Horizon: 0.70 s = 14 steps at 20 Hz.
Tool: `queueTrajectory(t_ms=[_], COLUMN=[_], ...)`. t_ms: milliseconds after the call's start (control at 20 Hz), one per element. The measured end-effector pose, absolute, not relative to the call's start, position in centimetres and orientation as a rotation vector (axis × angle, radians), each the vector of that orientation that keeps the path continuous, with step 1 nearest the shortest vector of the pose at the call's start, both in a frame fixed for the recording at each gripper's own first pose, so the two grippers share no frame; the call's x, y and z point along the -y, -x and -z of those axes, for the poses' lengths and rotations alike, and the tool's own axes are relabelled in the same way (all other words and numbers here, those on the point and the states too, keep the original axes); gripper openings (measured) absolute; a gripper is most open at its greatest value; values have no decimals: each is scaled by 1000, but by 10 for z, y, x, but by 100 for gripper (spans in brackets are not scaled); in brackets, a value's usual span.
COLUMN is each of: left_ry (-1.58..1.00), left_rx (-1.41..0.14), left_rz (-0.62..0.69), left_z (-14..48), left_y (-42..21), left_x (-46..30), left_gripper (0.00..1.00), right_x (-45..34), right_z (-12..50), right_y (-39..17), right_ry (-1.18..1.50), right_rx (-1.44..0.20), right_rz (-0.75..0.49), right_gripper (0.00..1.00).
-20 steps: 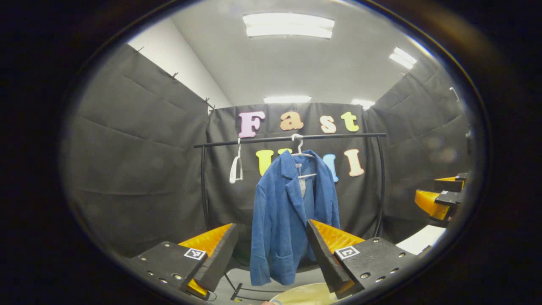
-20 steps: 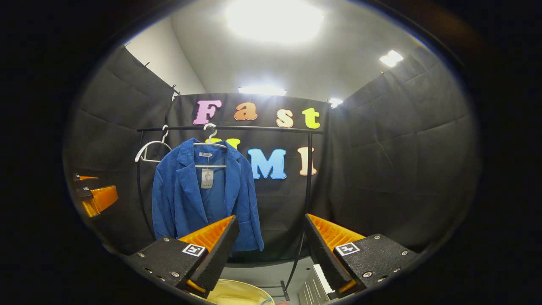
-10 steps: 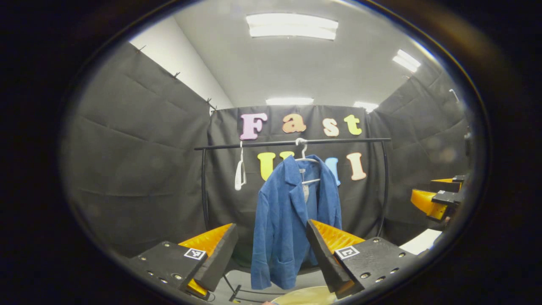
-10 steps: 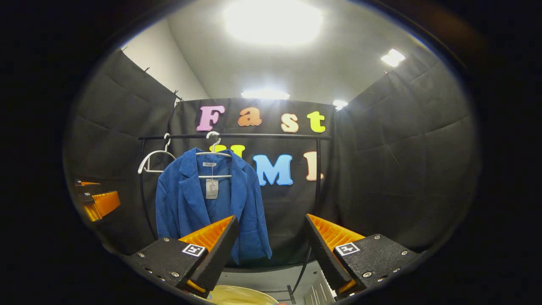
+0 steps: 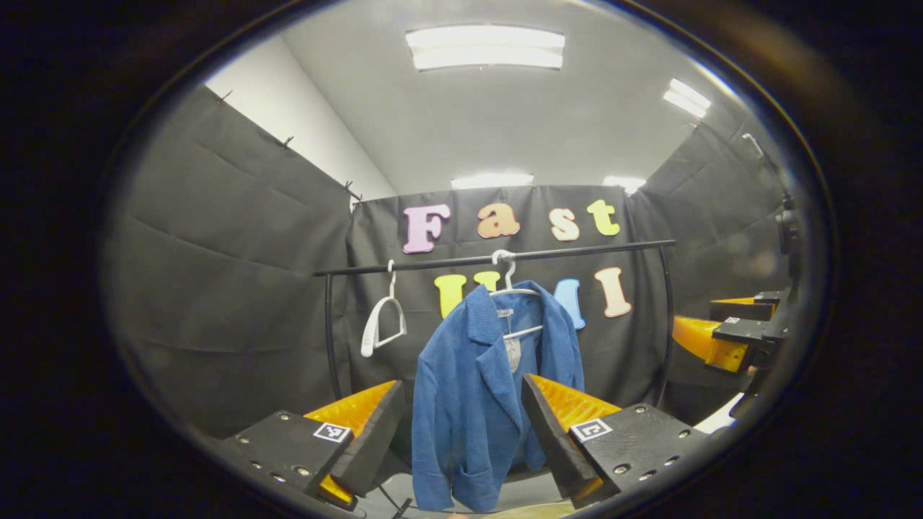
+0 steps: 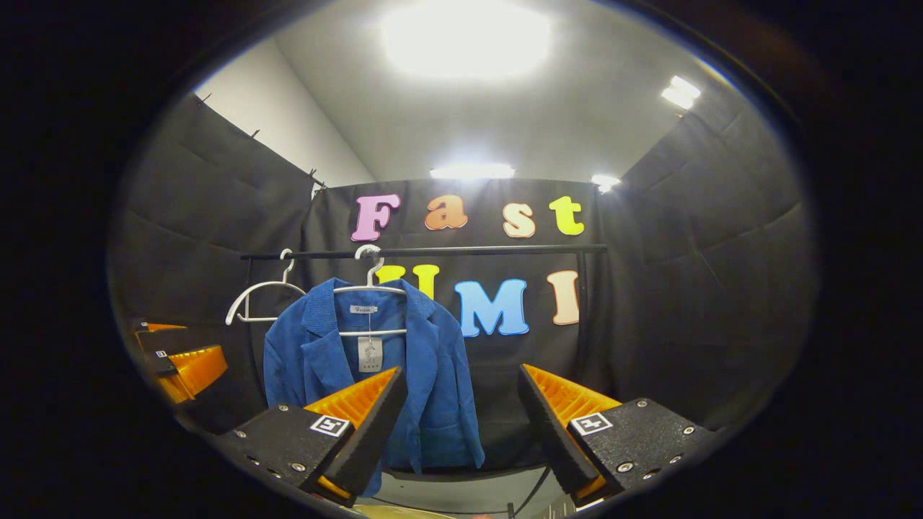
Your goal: Grasp the clothes on the hanger with both hands and then place them into the laundry hamper below.
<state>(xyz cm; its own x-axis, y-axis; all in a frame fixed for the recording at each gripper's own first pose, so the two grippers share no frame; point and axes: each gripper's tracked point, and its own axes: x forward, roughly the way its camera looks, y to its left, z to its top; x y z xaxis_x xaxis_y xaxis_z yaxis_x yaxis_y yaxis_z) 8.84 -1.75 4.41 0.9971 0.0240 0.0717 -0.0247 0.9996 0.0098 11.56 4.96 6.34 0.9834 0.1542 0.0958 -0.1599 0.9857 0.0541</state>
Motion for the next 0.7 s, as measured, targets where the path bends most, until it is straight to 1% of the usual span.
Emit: queueTrajectory(t_ms=[100,400,700], left_ry=[-12,3,-13], left_rx=[67,31,18], left_rz=[-35,-71,-115], left_z=[-43,-32,-26], left_y=[-107,-169,-227], left_x=[26,44,59], left_gripper=[94,94,94], right_x=[-52,-63,-81], right_z=[-68,-74,-62], right_y=[-137,-199,-258], right_ry=[-66,-105,-137], right_rx=[102,111,78], right_rz=[-177,-232,-308], right_gripper=[95,95,95])
